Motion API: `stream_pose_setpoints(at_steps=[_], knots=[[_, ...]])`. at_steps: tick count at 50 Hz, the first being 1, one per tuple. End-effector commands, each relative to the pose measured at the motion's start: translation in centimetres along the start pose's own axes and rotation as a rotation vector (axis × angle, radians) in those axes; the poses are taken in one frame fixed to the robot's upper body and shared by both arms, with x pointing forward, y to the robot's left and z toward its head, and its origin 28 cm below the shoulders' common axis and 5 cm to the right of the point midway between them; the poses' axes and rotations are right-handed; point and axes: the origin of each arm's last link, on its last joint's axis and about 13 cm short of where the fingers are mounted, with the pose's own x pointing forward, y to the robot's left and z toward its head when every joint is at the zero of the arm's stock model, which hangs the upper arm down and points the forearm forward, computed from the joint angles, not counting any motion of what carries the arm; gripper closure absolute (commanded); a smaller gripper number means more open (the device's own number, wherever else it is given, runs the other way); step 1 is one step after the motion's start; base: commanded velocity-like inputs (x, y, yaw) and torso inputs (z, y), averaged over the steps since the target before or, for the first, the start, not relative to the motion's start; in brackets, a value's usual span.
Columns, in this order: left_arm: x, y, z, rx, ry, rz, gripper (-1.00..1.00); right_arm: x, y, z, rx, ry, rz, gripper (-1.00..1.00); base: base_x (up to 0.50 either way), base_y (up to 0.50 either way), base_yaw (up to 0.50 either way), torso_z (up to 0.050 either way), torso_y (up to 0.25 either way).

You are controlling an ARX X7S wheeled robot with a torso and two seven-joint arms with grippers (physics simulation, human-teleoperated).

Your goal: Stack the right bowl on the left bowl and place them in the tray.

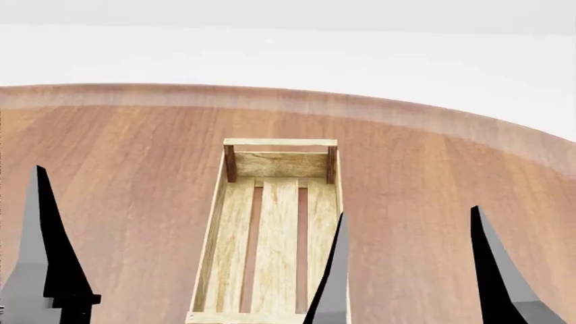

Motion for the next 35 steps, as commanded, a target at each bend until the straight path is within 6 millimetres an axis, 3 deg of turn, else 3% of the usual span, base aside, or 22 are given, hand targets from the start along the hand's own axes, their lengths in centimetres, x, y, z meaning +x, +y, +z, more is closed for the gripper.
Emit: stream_pose_setpoints(at_steps=[1,29,35], knots=[[0.13,0.15,0.00,0.004,-0.012,0.006,-1.00,0.07,-0.17,0.08,-0.020,-0.011,-0.004,-1.00,0.00,0.00,0.00,0.050,0.000],[0.01,0.06,0.39,0.013,-0.021,0.001,-1.00,0.02,-0.16,-0.04,-0.027,-0.006,0.003,-1.00,0.00,0.00,0.00,0.050,0.000],[-0.06,0.10,0.31,0.009,-0.021,0.006,-1.00,-0.01,-0.13,-0.04,-0.028,-0.005,0.005,-1.00,0.00,0.00,0.00,0.000,0.000]])
